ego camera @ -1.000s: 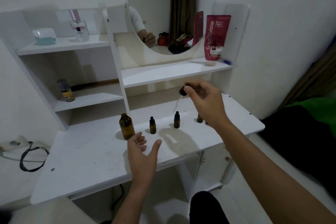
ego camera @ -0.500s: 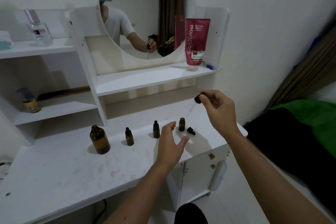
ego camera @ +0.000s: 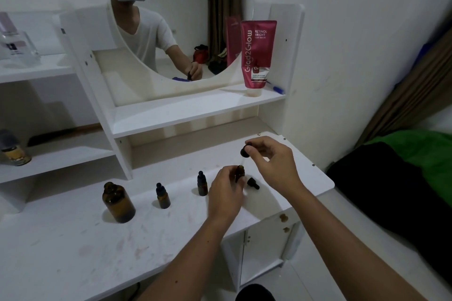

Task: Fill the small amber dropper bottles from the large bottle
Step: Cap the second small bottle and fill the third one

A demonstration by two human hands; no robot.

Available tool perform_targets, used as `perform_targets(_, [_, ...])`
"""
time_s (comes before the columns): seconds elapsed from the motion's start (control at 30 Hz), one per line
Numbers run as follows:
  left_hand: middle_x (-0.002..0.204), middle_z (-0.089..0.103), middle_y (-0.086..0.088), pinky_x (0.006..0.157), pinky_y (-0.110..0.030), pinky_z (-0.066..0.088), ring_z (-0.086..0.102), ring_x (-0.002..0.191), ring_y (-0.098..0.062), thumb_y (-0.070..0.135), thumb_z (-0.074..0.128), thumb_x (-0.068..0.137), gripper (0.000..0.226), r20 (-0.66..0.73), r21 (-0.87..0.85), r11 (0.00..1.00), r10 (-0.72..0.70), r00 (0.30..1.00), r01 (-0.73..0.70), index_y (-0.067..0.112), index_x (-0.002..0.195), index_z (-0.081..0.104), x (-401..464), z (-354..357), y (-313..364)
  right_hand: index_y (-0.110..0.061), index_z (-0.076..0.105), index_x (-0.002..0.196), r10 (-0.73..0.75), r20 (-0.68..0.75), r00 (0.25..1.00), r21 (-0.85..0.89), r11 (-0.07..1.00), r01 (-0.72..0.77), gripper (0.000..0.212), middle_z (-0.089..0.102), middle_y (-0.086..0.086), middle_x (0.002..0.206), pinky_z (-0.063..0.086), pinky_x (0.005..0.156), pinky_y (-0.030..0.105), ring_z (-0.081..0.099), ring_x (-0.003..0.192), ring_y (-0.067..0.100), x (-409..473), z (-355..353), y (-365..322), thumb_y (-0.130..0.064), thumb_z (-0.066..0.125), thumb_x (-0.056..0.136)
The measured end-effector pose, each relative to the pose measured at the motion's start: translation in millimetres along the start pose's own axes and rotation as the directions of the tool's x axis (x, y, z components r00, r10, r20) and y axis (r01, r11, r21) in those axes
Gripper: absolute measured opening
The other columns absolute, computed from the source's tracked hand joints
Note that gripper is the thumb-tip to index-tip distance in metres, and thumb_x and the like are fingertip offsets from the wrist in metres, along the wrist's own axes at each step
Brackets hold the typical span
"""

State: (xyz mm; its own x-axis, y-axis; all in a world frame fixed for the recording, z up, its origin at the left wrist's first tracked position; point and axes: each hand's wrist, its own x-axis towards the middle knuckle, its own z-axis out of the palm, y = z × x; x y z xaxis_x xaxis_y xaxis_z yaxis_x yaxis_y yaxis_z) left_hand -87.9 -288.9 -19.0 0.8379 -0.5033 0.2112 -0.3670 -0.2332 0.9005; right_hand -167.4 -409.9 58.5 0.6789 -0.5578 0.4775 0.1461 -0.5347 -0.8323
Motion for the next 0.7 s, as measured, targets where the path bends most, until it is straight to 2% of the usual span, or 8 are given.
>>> perform_targets(0.27, [0.108, 0.069, 0.023, 0.096, -0.022, 0.052, 0.063, 0.105, 0.008, 0.023, 0.066, 0.099, 0.018, -0.043, 0.007, 1.0, 0.024, 0.999, -0.024, 0.028, 0.116, 0.066, 5, 3, -7, -0.022, 0.076, 0.084, 0.054, -0.008, 0.998, -0.044, 0.998, -0.055, 0.017, 0.08, -0.01, 0.084, 0.054, 0.082, 0.013, 0.078, 0.087, 0.005, 2, 12, 6, -0.01, 0.073, 0.096])
perform_targets(0.4, [0.104, 0.067, 0.027, 0.096, -0.02, 0.052, 0.062, 0.104, 0.01, 0.02, 0.067, 0.099, 0.019, -0.045, -0.004, 1.0, 0.031, 0.999, -0.031, 0.028, 0.116, 0.067, 7, 4, -9, -0.021, 0.077, 0.092, 0.06, -0.006, 0.998, -0.048, 0.997, -0.061, 0.011, 0.081, -0.011, 0.084, 0.053, 0.08, 0.009, 0.077, 0.086, 0.002, 5, 13, 2, -0.013, 0.072, 0.097])
perform_targets(0.53, [0.109, 0.07, 0.018, 0.098, -0.022, 0.052, 0.065, 0.105, 0.003, 0.016, 0.066, 0.099, 0.021, -0.045, -0.019, 0.999, 0.036, 0.998, -0.037, 0.022, 0.118, 0.068, 7, 5, -9, -0.019, 0.077, 0.095, 0.108, 0.009, 0.994, -0.041, 0.993, -0.107, 0.007, 0.081, -0.009, 0.085, 0.057, 0.081, 0.015, 0.078, 0.086, 0.003, 3, 13, 1, -0.014, 0.073, 0.097])
perform_targets(0.7, [0.108, 0.07, 0.019, 0.096, -0.023, 0.053, 0.065, 0.103, 0.005, 0.014, 0.066, 0.098, 0.02, -0.055, -0.026, 0.999, 0.037, 0.998, -0.038, 0.023, 0.116, 0.069, 8, 5, -11, -0.016, 0.072, 0.083, 0.131, -0.028, 0.991, -0.066, 0.989, -0.133, 0.014, 0.08, -0.011, 0.081, 0.048, 0.06, 0.007, 0.074, 0.079, -0.001, 4, 14, 1, -0.012, 0.072, 0.097])
